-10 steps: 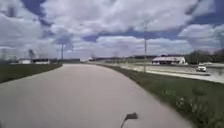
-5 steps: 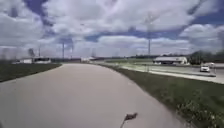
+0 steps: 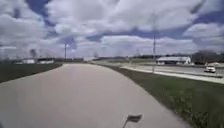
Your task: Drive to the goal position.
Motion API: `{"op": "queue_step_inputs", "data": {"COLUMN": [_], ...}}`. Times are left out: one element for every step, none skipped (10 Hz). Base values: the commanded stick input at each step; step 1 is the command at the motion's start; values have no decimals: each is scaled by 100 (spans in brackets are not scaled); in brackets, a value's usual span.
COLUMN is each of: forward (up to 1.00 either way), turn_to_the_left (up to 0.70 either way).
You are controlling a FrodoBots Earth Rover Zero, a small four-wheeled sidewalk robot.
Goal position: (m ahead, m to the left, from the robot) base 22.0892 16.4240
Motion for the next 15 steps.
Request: {"op": "queue_step_inputs", "data": {"forward": [100,100,100,100,100,100,100,100,100,100,100,100,100,100,100], "turn_to_the_left": [0,0,0,0,27,13,0,0,0,0,0,0,6,25,27]}}
